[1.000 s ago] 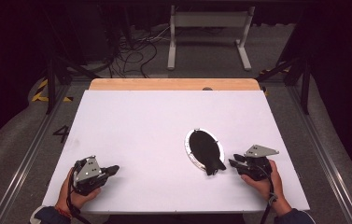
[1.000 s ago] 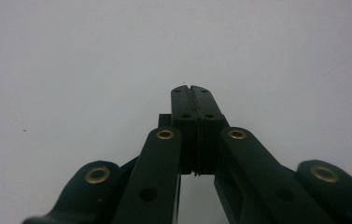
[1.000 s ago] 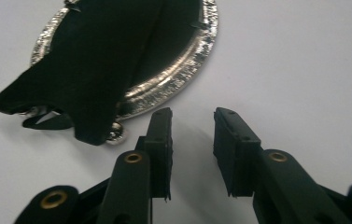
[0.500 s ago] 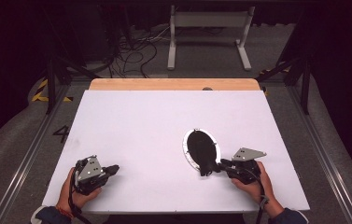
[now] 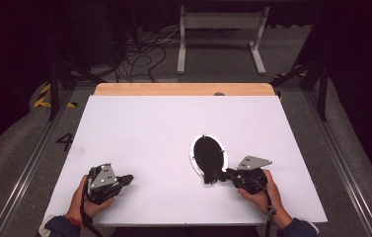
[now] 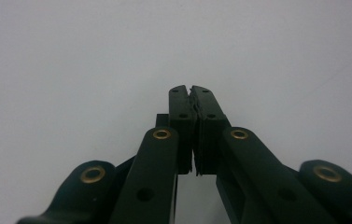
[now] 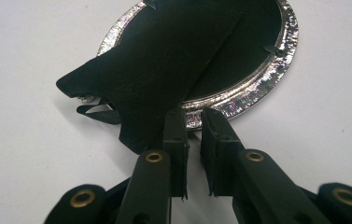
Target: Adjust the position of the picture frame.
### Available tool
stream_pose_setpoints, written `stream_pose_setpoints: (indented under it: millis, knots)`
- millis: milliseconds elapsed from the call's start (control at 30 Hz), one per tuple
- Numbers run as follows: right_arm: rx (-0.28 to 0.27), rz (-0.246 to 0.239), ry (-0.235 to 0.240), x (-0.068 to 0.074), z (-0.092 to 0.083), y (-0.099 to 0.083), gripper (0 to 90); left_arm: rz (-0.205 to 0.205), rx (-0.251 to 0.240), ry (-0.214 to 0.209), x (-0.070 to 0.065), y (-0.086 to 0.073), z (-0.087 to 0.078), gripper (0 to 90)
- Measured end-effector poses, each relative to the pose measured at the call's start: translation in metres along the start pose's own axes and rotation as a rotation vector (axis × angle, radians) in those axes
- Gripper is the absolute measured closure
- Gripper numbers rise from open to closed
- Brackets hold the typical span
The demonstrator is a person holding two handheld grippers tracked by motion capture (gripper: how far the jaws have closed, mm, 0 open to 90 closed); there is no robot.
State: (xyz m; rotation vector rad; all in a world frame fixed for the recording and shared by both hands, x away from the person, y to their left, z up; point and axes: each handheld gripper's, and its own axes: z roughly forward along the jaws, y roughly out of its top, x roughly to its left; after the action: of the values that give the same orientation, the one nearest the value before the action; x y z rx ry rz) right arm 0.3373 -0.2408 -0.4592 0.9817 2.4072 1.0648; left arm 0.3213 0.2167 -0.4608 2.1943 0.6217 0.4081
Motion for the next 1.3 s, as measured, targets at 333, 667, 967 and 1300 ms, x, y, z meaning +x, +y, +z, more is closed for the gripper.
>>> stream_pose_setpoints:
  millis: [333,667,967,1300]
  knots:
    - [0.007,-0.007,0.014,0.006,0.007,0.007,81.5,0.004,-0.023,-0.026,0.002,0.029,0.025,89.8]
    - [-0.042,0.012,-0.045,-0.012,0.005,0.024,90.0,0.006,-0.089,-0.064,0.009,0.068,0.046,90.0]
    - [0.005,0.098,-0.153,-0.031,0.027,0.026,90.0,-0.012,-0.039,-0.056,0.007,0.074,0.065,90.0]
    - [-0.005,0.166,-0.092,-0.031,0.032,0.029,90.0,-0.009,0.001,-0.081,0.001,0.077,0.079,90.0]
